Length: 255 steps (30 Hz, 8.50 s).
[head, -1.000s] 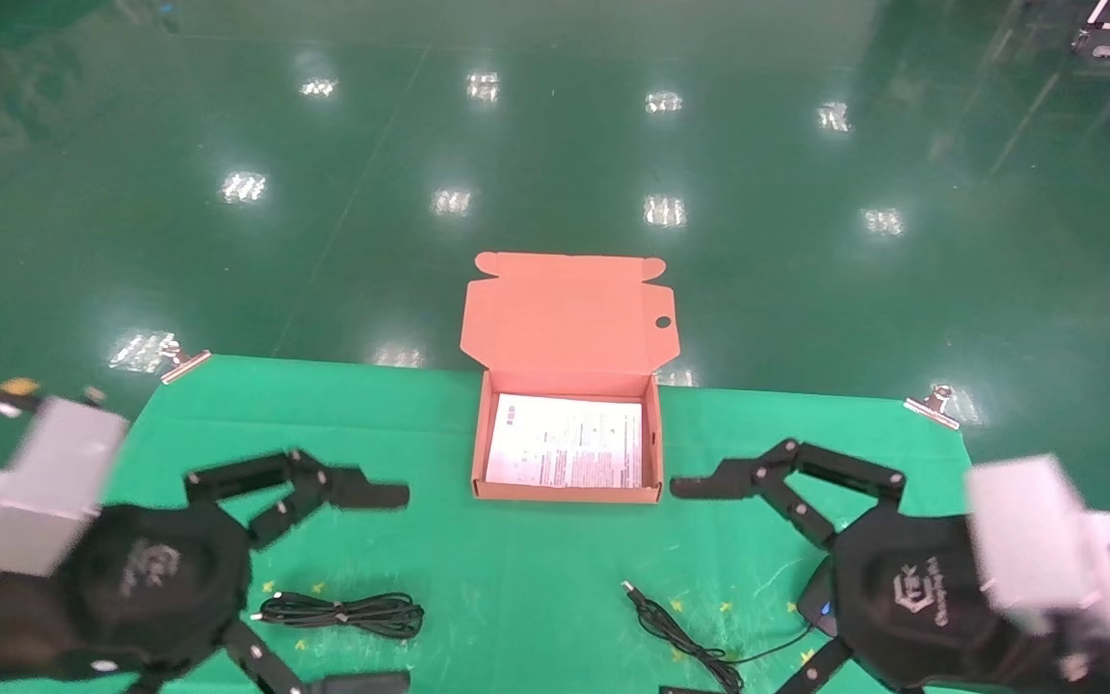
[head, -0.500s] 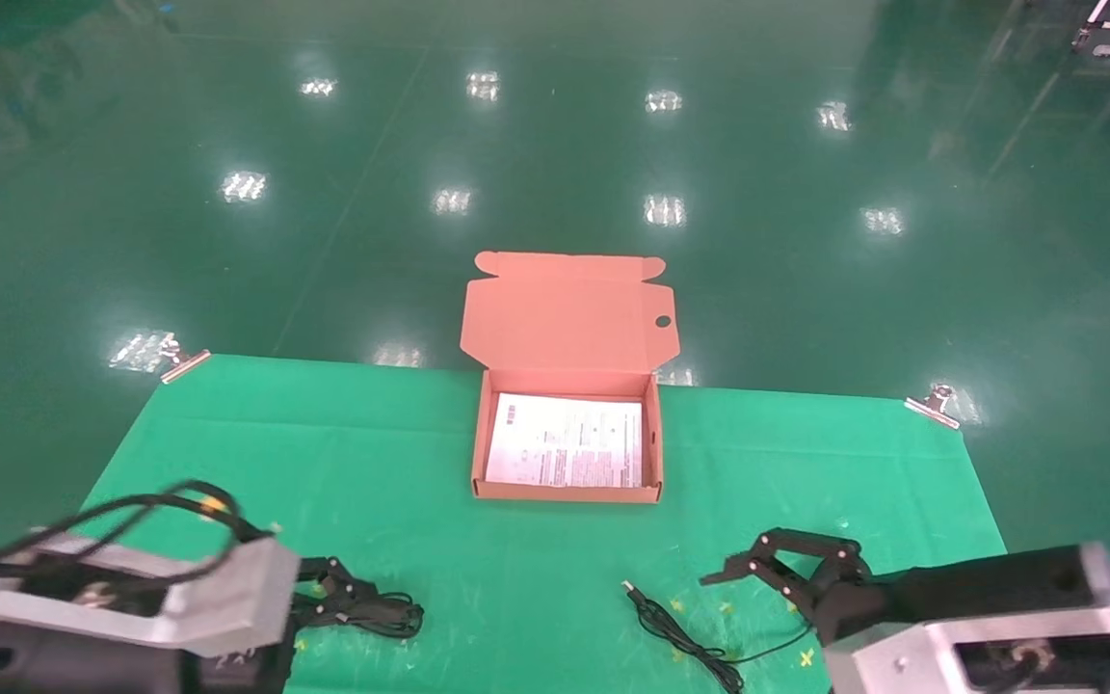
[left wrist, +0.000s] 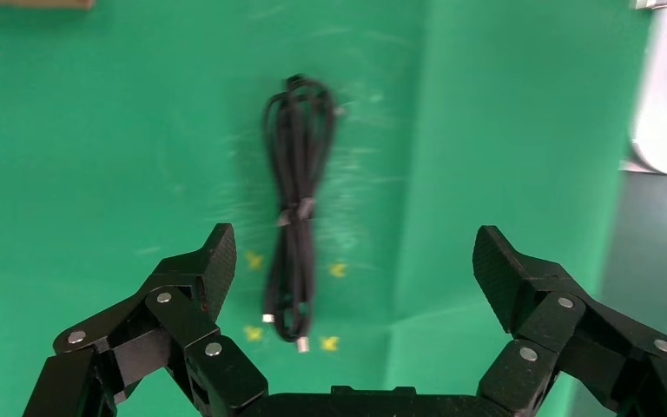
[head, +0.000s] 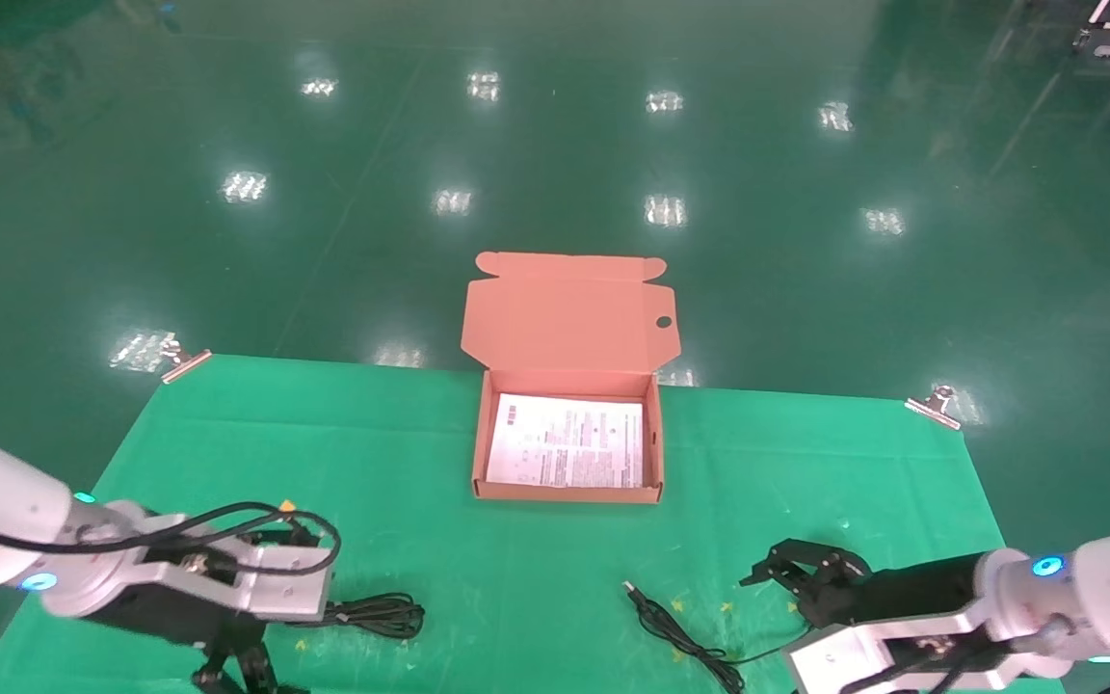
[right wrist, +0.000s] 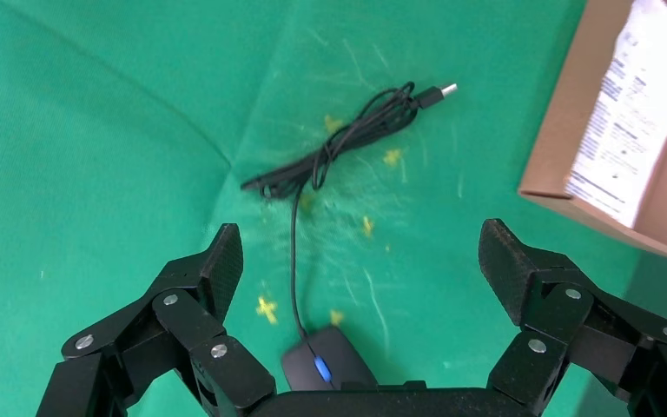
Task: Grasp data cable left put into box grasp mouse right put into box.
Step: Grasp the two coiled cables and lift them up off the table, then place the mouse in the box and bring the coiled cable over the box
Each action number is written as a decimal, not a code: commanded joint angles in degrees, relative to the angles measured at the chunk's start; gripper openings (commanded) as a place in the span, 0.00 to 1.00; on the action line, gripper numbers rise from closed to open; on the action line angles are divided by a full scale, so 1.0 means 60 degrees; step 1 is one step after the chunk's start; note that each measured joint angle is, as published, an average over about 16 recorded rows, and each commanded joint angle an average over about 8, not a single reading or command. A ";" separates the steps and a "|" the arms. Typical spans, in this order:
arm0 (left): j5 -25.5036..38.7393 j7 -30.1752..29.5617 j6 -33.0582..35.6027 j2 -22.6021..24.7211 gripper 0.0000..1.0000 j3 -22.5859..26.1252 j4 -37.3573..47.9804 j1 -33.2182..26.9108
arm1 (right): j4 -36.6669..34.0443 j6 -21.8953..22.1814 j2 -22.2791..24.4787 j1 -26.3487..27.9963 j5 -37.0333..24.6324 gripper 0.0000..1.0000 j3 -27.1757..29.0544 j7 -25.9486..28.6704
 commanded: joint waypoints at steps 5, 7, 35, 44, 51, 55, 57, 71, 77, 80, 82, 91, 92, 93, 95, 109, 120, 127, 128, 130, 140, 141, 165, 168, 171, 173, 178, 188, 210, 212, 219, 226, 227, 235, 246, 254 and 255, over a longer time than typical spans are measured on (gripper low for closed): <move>0.0818 -0.0094 -0.0845 0.0347 1.00 0.0172 0.0499 0.0141 | -0.0638 0.0451 -0.0595 -0.0061 -0.0752 1.00 -0.0263 0.0523; 0.0965 -0.0070 -0.1071 0.0460 1.00 0.0207 0.0696 0.0204 | -0.0944 0.0569 -0.0814 -0.0050 -0.0937 1.00 -0.0334 0.0692; -0.0059 0.2446 -0.1945 0.2298 1.00 -0.0246 0.7348 -0.0410 | -0.5402 0.1258 -0.3041 0.0528 -0.1120 1.00 -0.0475 0.1566; -0.0158 0.3417 -0.2211 0.2667 1.00 -0.0316 0.8771 -0.0715 | -0.6235 0.1815 -0.3395 0.0596 -0.1401 1.00 -0.0597 0.1136; -0.0158 0.3785 -0.2414 0.2865 0.28 -0.0321 0.9351 -0.0824 | -0.6547 0.2154 -0.3512 0.0558 -0.1461 0.46 -0.0593 0.1023; -0.0157 0.3873 -0.2492 0.2931 0.00 -0.0323 0.9546 -0.0868 | -0.6703 0.2335 -0.3546 0.0552 -0.1490 0.00 -0.0580 0.1056; -0.0159 0.3897 -0.2515 0.2951 0.00 -0.0326 0.9606 -0.0884 | -0.6752 0.2398 -0.3557 0.0553 -0.1508 0.00 -0.0579 0.1062; -0.0151 0.3861 -0.2502 0.2928 0.00 -0.0320 0.9509 -0.0870 | -0.6679 0.2322 -0.3541 0.0547 -0.1502 0.00 -0.0578 0.1054; -0.0148 0.3849 -0.2483 0.2914 0.00 -0.0317 0.9472 -0.0859 | -0.6650 0.2287 -0.3534 0.0545 -0.1489 0.00 -0.0579 0.1050; -0.0148 0.3844 -0.2475 0.2909 0.00 -0.0316 0.9457 -0.0854 | -0.6639 0.2270 -0.3531 0.0545 -0.1483 0.00 -0.0579 0.1047; -0.0147 0.3842 -0.2471 0.2906 0.00 -0.0315 0.9448 -0.0852 | -0.6631 0.2258 -0.3530 0.0545 -0.1478 0.00 -0.0579 0.1045; -0.0147 0.3837 -0.2463 0.2899 0.00 -0.0314 0.9423 -0.0846 | -0.6611 0.2228 -0.3524 0.0545 -0.1458 0.00 -0.0579 0.1040; -0.0147 0.3836 -0.2462 0.2898 0.00 -0.0314 0.9421 -0.0845 | -0.6610 0.2226 -0.3524 0.0545 -0.1457 0.00 -0.0579 0.1040; -0.0147 0.3836 -0.2460 0.2898 0.00 -0.0314 0.9420 -0.0844 | -0.6609 0.2225 -0.3523 0.0545 -0.1455 0.00 -0.0579 0.1040; -0.0147 0.3836 -0.2457 0.2897 0.00 -0.0314 0.9419 -0.0844 | -0.6608 0.2227 -0.3523 0.0545 -0.1456 0.00 -0.0579 0.1040; 0.0162 0.3795 -0.1910 0.2530 0.00 -0.0108 0.9286 -0.1258 | -0.5571 0.1386 -0.2756 0.0846 -0.1265 0.00 -0.0399 0.1853; 0.0413 0.3498 -0.1779 0.2034 0.00 -0.0038 0.8344 -0.2482 | -0.4504 0.2271 -0.2024 0.1954 -0.1026 0.00 0.0477 0.2969; 0.0388 0.3227 -0.2256 0.2042 0.00 -0.0177 0.7105 -0.3030 | -0.4647 0.3030 -0.2288 0.2994 -0.0768 0.00 0.0950 0.2823; 0.0404 0.3188 -0.2374 0.2066 0.00 -0.0192 0.6921 -0.3085 | -0.4706 0.3102 -0.2379 0.3142 -0.0698 0.00 0.1005 0.2760; 0.0437 0.3115 -0.2639 0.2124 0.00 -0.0226 0.6574 -0.3195 | -0.4853 0.3218 -0.2599 0.3445 -0.0520 0.00 0.1118 0.2608; 0.0599 0.3301 -0.4102 0.2632 0.00 -0.0403 0.5773 -0.3718 | -0.6147 0.3773 -0.3868 0.4741 0.0247 0.00 0.1501 0.1352; 0.0596 0.3361 -0.4210 0.2686 0.00 -0.0422 0.5782 -0.3764 | -0.6304 0.3819 -0.3966 0.4834 0.0304 0.00 0.1530 0.1222; -0.0010 0.4655 -0.4915 0.3201 0.00 -0.0878 0.6882 -0.4450 | -0.8318 0.3940 -0.5047 0.5564 0.1507 0.00 0.2107 -0.0844; 0.0029 0.4592 -0.4873 0.3131 0.00 -0.0850 0.6918 -0.4385 | -0.8371 0.3980 -0.5071 0.5465 0.1489 0.00 0.2074 -0.0907; 0.0103 0.4452 -0.4807 0.3039 0.00 -0.0800 0.6943 -0.4298 | -0.8477 0.4008 -0.5106 0.5336 0.1466 0.00 0.2023 -0.0976; 0.0171 0.4314 -0.4760 0.2982 0.00 -0.0756 0.6931 -0.4233 | -0.8559 0.3995 -0.5133 0.5248 0.1461 0.00 0.1986 -0.1009; 0.0402 0.3785 -0.4628 0.2838 0.00 -0.0612 0.6785 -0.4032 | -0.8701 0.3872 -0.5225 0.4995 0.1499 0.00 0.1875 -0.1062; 0.1379 0.2254 -0.4510 0.2454 0.00 -0.0131 0.5963 -0.3822 | -0.8683 0.3957 -0.5418 0.4513 0.1730 0.00 0.1431 -0.0886; 0.2254 0.0124 -0.4275 0.1718 0.00 0.0146 0.3462 -0.3207 | -0.8168 0.5078 -0.5488 0.3389 0.2911 0.00 -0.1334 0.0716; 0.2295 0.0031 -0.4265 0.1687 0.00 0.0155 0.3353 -0.3179 | -0.8314 0.5271 -0.5493 0.3369 0.2865 0.00 -0.1617 0.0791; 0.2399 -0.0198 -0.4240 0.1613 0.00 0.0176 0.3087 -0.3112 | -0.8365 0.6068 -0.5535 0.3302 0.2597 0.00 -0.2684 0.0856; 0.2455 -0.0322 -0.4226 0.1574 0.00 0.0187 0.2946 -0.3077 | -0.7791 0.6953 -0.5571 0.3160 0.2289 0.00 -0.3964 0.0987; 0.2461 -0.0334 -0.4225 0.1570 0.00 0.0188 0.2932 -0.3074 | -0.7710 0.7078 -0.5573 0.3147 0.2253 0.00 -0.4147 0.1038; 0.2485 -0.0389 -0.4220 0.1549 0.00 0.0195 0.2857 -0.3054 | -0.7126 0.7981 -0.5578 0.3119 0.2147 0.76 -0.5206 0.1337; 0.2498 -0.0362 -0.4207 0.1561 0.00 0.0216 0.2830 -0.3036 | -0.6902 0.8101 -0.5452 0.3102 0.2159 1.00 -0.5356 0.1351; 0.2240 -0.0021 -0.4406 0.1795 0.00 0.0214 0.2934 -0.2756 | -0.6498 0.8061 -0.5087 0.3067 0.2354 1.00 -0.5343 0.1650; 0.2132 0.0084 -0.4493 0.1857 0.00 0.0189 0.2983 -0.2666 | -0.6455 0.8058 -0.5006 0.3078 0.2399 1.00 -0.5313 0.1705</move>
